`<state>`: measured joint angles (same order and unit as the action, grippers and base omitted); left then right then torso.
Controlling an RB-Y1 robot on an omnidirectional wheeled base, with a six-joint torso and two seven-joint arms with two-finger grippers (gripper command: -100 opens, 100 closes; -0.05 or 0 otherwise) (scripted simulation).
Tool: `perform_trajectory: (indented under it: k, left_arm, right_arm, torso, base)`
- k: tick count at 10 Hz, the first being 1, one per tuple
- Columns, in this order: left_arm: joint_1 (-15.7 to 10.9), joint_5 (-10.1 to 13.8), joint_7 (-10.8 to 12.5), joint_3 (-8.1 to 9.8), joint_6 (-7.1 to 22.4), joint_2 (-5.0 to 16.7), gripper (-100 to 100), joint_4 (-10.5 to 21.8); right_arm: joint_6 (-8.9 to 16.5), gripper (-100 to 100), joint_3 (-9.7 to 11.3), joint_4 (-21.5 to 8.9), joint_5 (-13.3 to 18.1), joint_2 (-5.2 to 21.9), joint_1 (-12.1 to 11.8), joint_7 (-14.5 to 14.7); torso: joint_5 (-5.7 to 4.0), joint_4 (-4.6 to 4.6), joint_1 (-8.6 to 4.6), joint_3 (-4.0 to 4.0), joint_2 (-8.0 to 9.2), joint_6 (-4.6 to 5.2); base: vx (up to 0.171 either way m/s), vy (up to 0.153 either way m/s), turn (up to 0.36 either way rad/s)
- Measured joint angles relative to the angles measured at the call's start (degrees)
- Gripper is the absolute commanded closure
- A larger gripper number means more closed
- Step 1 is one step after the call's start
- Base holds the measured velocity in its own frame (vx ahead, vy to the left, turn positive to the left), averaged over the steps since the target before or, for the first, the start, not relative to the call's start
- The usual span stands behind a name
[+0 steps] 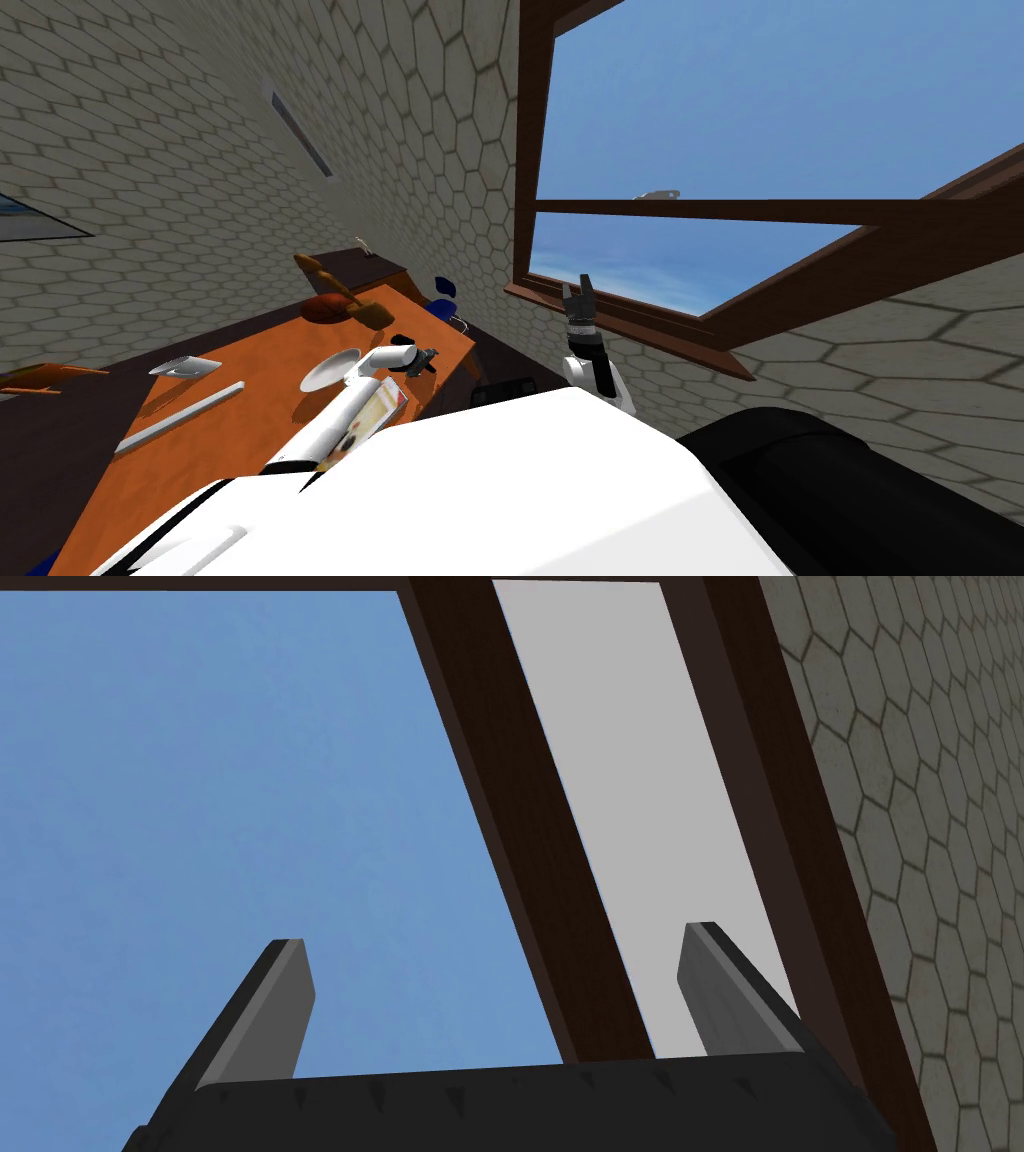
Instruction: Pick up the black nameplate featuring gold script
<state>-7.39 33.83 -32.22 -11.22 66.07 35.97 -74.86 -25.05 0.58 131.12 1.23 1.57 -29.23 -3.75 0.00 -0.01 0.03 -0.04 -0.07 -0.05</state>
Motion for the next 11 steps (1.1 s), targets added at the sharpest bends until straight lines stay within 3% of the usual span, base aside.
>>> perform_trajectory:
  k: [4, 5, 6, 9, 10, 11]
  left_arm:
    - [-3.0, 0.7, -1.1, 0.25, 5.3, 3.2, -100, 2.8]
    - [-3.0, 0.7, -1.1, 0.26, 5.5, 3.2, 0, 2.8]
    - [-3.0, 0.7, -1.1, 0.26, 5.5, 3.2, -100, 2.8]
    - [-2.4, -0.7, -0.8, -0.15, 2.7, 1.5, -100, 5.3]
    - [-2.4, -0.8, -0.8, -0.18, 2.5, 1.5, 100, 5.4]
    - [-2.4, -0.8, -0.8, -0.18, 2.5, 1.5, 100, 5.4]
  right_arm:
    - [0.0, 0, 0.0, 0.0, 0.0, 0.0, 0.0, 0.0]
    - [0.0, 0, 0.0, 0.0, 0.0, 0.0, 0.0, 0.0]
    - [0.0, 0, 0.0, 0.0, 0.0, 0.0, 0.0, 0.0]
    - [0.0, 0, 0.0, 0.0, 0.0, 0.0, 0.0, 0.0]
    - [0.0, 0, 0.0, 0.0, 0.0, 0.0, 0.0, 0.0]
    - [0.0, 0, 0.0, 0.0, 0.0, 0.0, 0.0, 0.0]
  torso:
    - [0.0, 0.0, 0.01, 0.0, 0.0, -0.02]
    - [0.01, 0.0, -0.02, 0.02, 0.04, -0.02]
    - [0.0, 0.01, -0.03, 0.03, 0.06, -0.02]
    - [0.04, -0.01, 0.11, -0.01, 0.0, -0.01]
    - [0.02, 0.0, 0.05, 0.01, 0.03, -0.03]
    - [0.01, 0.01, -0.01, 0.03, 0.05, -0.02]
  base:
    - [0.016, 0.01, -0.054]
    - [0.0, 0.0, 0.0]
    - [0.014, 0.023, -0.056]
    - [0.016, 0.034, -0.046]
    - [0.0, 0.0, 0.0]
    - [-0.002, 0.003, 0.01]
